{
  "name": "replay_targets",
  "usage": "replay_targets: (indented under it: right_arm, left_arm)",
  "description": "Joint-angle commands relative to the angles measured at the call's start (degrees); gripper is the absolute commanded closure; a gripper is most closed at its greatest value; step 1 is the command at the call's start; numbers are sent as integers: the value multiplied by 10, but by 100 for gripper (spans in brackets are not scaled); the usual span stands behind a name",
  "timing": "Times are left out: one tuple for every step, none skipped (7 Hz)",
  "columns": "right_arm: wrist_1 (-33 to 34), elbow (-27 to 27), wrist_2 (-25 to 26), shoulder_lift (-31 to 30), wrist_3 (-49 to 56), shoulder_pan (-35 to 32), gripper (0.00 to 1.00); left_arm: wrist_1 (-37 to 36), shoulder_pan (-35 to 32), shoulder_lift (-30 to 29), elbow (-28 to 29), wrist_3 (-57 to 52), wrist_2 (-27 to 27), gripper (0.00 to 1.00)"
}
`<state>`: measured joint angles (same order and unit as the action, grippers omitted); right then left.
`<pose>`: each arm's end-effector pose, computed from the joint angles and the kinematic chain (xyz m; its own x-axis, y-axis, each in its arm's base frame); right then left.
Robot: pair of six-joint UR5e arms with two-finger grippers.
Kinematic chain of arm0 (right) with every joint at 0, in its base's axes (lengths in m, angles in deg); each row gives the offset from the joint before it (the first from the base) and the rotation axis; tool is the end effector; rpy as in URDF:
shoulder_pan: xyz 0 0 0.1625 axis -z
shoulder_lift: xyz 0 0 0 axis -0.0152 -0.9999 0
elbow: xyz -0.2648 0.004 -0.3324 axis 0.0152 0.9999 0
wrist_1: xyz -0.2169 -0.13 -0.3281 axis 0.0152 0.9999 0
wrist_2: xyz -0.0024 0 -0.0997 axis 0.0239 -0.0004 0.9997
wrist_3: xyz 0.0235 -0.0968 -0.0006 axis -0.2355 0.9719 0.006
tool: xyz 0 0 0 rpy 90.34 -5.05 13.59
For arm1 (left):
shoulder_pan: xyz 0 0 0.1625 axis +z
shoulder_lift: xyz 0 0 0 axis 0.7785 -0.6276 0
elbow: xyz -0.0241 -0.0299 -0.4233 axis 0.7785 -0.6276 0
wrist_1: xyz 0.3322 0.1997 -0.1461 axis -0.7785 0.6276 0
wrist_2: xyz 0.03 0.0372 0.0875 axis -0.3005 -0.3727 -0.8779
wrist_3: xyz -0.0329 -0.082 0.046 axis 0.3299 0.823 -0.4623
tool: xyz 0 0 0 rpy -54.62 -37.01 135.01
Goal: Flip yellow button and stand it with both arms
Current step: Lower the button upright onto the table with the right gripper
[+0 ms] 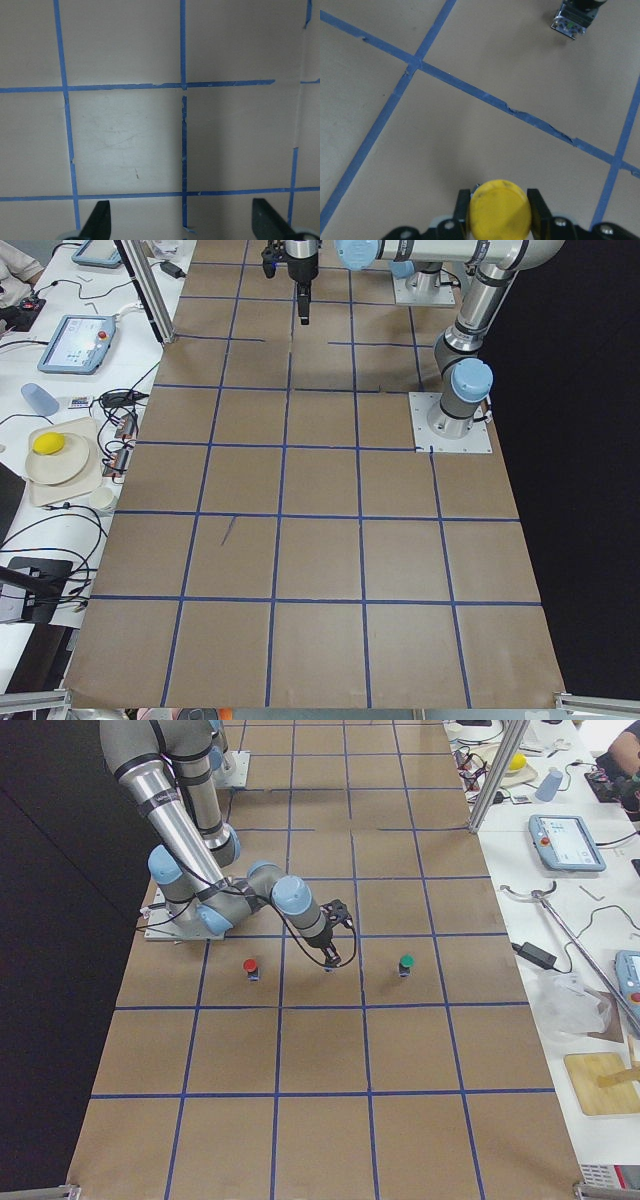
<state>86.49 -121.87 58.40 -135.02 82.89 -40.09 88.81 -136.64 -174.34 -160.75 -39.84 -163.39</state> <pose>-0.2440 -0.4090 0.2398 -0.8906 -0.4391 0.1184 -0.4526 0.8303 -0.3252 -0.0978 -0.4925 0.5044 -0.9995 0.0103 0.0310 0.0116 0.9991 0.0411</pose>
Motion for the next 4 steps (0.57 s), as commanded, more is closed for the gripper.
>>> replay_targets:
  right_arm:
    - [-4, -4, -6, 1, 8, 6, 72]
    - [-4, -4, -6, 2, 11, 6, 72]
    - [-5, -4, -5, 2, 12, 6, 72]
    - [-4, -4, -6, 14, 12, 6, 66]
  left_arm:
    - [25, 1, -7, 23, 0, -2, 0]
    - [58, 1, -19, 47, 0, -3, 0]
    - [69, 0, -35, 73, 2, 4, 0]
    - [73, -2, -39, 79, 3, -1, 0]
